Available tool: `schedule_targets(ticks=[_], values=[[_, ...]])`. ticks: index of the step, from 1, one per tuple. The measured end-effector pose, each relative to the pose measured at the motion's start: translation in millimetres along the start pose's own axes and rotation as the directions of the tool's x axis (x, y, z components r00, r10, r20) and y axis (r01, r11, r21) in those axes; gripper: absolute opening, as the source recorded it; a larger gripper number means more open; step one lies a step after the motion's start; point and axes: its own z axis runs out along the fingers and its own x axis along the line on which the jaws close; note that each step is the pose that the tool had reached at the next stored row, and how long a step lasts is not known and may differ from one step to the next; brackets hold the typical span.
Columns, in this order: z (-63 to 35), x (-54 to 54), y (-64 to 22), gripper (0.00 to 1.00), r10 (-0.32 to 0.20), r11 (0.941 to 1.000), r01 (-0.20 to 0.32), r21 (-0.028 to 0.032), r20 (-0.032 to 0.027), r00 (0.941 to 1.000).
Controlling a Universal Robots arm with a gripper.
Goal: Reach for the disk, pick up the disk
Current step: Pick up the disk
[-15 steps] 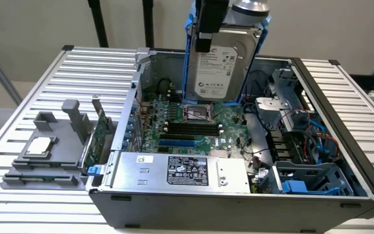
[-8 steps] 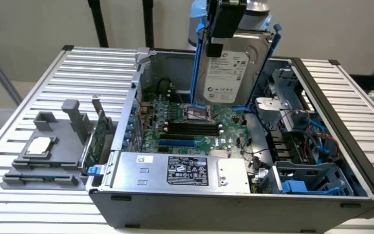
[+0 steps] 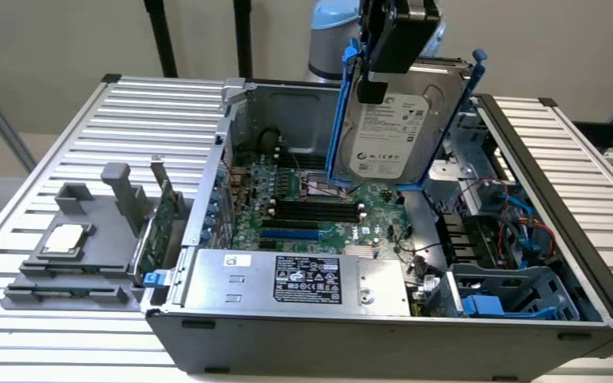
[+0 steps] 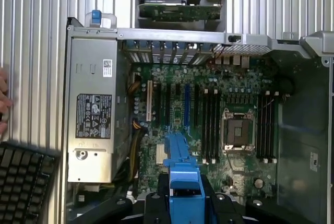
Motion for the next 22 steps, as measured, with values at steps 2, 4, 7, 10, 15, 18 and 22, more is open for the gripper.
schedule_targets(ticks=[2,4,7,10,15,18,22], values=[[-0.3,4.2,-4.8,0.32,0.0,1.0,0.0,-0.0012,0.0,1.0],[-0.7,8.4,-9.6,0.32,0.0,1.0,0.0,-0.0019,-0.0001,1.0],[-1.1,15.6,-16.7,0.32,0.0,1.0,0.0,-0.0021,0.0,1.0],[-1.6,23.4,-23.2,0.32,0.0,1.0,0.0,-0.002,0.0,1.0],[-2.4,36.8,-33.5,0.32,0.0,1.0,0.0,-0.002,0.0,1.0],[-2.9,44.9,-39.8,0.32,0.0,1.0,0.0,-0.002,-0.0001,1.0],[-3.6,55.7,-48.1,0.32,0.0,1.0,0.0,-0.002,0.0,1.0]])
